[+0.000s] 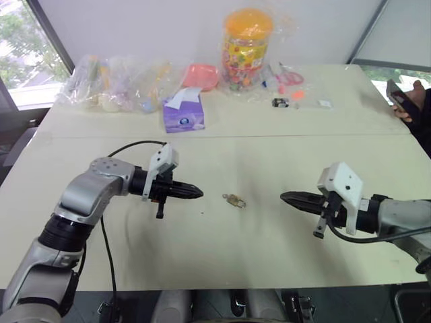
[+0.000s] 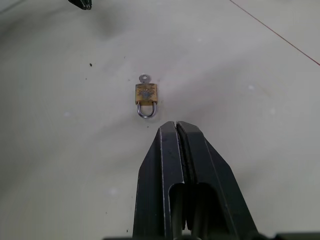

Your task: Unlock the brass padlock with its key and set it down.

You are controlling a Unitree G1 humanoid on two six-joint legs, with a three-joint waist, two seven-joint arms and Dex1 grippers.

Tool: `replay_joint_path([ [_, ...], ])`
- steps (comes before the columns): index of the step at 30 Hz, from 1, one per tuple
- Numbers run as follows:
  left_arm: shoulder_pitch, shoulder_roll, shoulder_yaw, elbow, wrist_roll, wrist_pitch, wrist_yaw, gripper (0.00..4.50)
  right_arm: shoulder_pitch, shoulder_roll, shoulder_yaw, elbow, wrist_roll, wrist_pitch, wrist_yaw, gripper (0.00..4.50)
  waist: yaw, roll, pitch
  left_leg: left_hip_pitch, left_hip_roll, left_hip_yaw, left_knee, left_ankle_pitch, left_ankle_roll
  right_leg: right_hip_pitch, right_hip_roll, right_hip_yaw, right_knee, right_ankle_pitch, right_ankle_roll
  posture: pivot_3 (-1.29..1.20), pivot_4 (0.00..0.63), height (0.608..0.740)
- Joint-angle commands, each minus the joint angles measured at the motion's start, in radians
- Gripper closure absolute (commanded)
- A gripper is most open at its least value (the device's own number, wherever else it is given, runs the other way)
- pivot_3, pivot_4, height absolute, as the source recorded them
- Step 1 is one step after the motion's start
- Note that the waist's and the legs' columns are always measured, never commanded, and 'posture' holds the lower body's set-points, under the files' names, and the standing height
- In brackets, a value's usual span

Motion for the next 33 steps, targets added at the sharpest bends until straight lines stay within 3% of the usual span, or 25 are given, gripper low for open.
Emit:
replay_joint_path([
  [1, -0.001, 0.014, 0.031, -0.031, -0.009, -0.013, -0.001, 4.48, -0.003, -0.009, -0.004, -0.008, 0.008, -0.018, 0.004, 4.5, 0.0, 0.0, 0.0, 0.0, 0.0, 0.0, 0.0, 0.0, 0.0, 0.0, 0.0, 0.0, 0.0, 0.0, 0.0, 0.0, 0.15, 0.737],
  [32, 0.001, 0.018, 0.053, 0.021, -0.001, -0.066, -0.016, 4.48, -0.057, -0.006, 0.027, -0.006, 0.02, -0.012, -0.014, 4.5, 0.0, 0.0, 0.0, 0.0, 0.0, 0.0, 0.01, 0.0, 0.0, 0.003, 0.0, 0.001, 0.003, 0.002, -0.003, 0.0, 0.15, 0.737],
  [33, 0.001, 0.017, 0.052, 0.023, -0.001, -0.068, -0.017, 4.5, -0.062, -0.004, 0.031, -0.006, 0.022, -0.011, -0.016, 4.25, 0.0, 0.0, 0.0, 0.0, 0.0, 0.0, 0.01, 0.0, 0.0, 0.003, 0.0, 0.001, 0.003, 0.002, -0.003, 0.0, 0.15, 0.737],
])
